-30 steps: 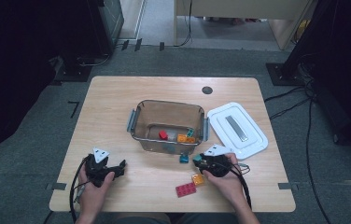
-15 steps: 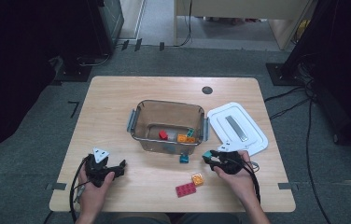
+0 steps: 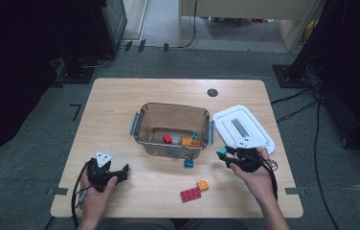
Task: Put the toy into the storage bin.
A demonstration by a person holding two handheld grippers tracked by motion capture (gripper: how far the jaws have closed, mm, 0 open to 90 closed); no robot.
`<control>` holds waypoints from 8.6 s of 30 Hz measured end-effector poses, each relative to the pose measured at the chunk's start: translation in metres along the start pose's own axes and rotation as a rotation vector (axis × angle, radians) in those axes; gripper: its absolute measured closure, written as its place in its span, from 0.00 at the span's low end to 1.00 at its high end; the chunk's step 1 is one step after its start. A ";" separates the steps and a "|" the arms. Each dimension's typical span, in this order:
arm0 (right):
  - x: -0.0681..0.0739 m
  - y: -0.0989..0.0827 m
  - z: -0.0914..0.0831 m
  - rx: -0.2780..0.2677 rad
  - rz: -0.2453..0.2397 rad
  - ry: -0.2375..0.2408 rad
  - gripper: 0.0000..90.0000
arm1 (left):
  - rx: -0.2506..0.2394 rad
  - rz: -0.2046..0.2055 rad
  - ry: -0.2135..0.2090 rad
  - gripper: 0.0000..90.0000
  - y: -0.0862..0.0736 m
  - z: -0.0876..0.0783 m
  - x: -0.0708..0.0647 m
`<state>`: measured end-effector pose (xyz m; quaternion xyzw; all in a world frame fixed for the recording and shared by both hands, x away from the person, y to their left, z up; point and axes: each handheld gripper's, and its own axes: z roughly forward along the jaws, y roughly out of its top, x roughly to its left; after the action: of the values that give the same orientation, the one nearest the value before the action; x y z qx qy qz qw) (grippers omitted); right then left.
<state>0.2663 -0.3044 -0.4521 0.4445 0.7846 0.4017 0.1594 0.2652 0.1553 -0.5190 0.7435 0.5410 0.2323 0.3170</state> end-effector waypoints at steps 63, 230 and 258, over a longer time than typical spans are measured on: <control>0.050 0.124 0.041 0.042 -0.160 0.133 0.62 | -0.002 0.000 0.001 0.09 0.000 0.000 0.000; -0.013 0.079 -0.026 0.087 -0.063 -0.046 0.81 | -0.001 0.001 0.001 0.09 0.000 0.000 0.000; 0.050 0.127 0.035 0.100 -0.173 0.102 0.75 | -0.001 0.000 0.001 0.09 0.000 0.000 0.000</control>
<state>0.3322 -0.2101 -0.3706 0.3614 0.8462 0.3689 0.1312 0.2653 0.1553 -0.5191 0.7433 0.5409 0.2330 0.3173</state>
